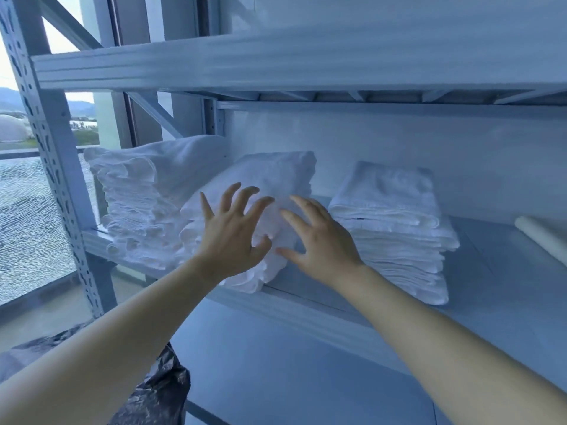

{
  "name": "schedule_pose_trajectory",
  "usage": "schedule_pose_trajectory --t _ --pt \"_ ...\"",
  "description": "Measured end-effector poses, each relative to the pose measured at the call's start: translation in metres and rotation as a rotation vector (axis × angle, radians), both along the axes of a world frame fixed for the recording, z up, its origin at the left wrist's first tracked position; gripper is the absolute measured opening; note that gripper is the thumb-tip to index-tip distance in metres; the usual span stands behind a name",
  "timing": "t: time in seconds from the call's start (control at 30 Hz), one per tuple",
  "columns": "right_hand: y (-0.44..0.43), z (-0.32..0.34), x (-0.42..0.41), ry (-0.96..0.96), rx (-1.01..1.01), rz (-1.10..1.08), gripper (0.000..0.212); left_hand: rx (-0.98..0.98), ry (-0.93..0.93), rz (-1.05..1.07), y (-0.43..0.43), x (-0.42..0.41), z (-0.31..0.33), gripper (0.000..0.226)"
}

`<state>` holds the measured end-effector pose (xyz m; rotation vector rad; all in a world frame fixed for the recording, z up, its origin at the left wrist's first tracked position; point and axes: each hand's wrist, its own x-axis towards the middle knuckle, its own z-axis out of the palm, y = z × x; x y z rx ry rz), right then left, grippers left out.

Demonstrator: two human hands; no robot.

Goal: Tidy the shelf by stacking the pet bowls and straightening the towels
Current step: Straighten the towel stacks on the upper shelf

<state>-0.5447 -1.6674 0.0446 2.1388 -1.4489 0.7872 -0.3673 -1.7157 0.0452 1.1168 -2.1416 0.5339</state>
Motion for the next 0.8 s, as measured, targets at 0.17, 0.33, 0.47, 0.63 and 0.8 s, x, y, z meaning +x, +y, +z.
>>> schedule_pose_trajectory --t 0.17,0.33,0.47,0.63,0.8 --pt "0.032 0.016 -0.058 0.015 -0.036 -0.133 0.063 0.017 -0.001 -0.223 0.017 -0.069 0.005 0.066" --pt "0.061 0.013 -0.123 0.086 0.066 -0.387 0.084 0.114 -0.052 -0.297 0.022 -0.125 -0.007 0.095" --pt "0.072 0.002 -0.159 0.008 0.261 -0.478 0.104 0.206 -0.065 -0.252 0.018 -0.156 -0.01 0.109" --pt "0.075 -0.015 -0.171 -0.11 0.326 -0.365 0.122 0.225 -0.098 -0.248 0.017 -0.178 -0.014 0.117" --pt "0.072 -0.028 -0.174 -0.181 0.253 -0.288 0.113 0.185 -0.073 -0.278 0.016 -0.184 -0.02 0.107"
